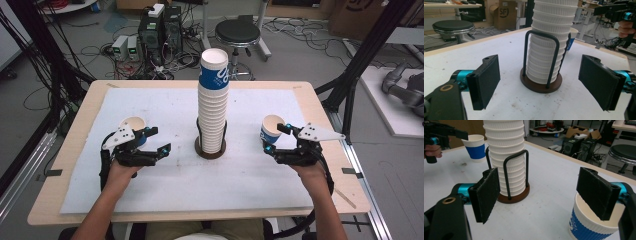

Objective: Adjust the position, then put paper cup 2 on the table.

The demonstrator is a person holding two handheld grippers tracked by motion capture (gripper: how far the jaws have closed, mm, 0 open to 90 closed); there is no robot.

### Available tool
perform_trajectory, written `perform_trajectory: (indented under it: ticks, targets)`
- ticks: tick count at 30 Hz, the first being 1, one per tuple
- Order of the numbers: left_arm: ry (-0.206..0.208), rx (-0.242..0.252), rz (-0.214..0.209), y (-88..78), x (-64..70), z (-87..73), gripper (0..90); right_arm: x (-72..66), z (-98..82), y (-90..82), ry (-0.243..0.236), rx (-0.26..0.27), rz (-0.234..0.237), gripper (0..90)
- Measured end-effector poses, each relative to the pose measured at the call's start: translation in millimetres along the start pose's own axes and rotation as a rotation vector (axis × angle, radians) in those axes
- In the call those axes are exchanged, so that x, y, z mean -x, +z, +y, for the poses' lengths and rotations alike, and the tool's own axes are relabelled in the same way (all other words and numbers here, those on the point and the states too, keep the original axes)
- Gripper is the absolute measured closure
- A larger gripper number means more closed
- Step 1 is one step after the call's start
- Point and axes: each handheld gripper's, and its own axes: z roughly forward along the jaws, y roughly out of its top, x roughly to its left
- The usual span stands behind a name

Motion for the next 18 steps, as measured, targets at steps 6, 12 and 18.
perform_trajectory:
  ticks: [6, 12, 18]
  targets:
    - [0.004, -0.006, -0.006, 2.3, 1.7, -0.1, 17.3, 2.1, -0.3, -4.1, 0.008, 0.011, -0.01, 19.5]
    - [0.004, -0.006, -0.008, 2.9, 1.1, -0.4, 17.3, 2.4, 0.0, -3.9, 0.007, 0.009, -0.011, 19.5]
    - [0.004, -0.004, -0.005, 2.8, 1.7, -0.1, 17.3, 1.8, -1.0, -3.9, 0.013, 0.006, -0.008, 19.5]
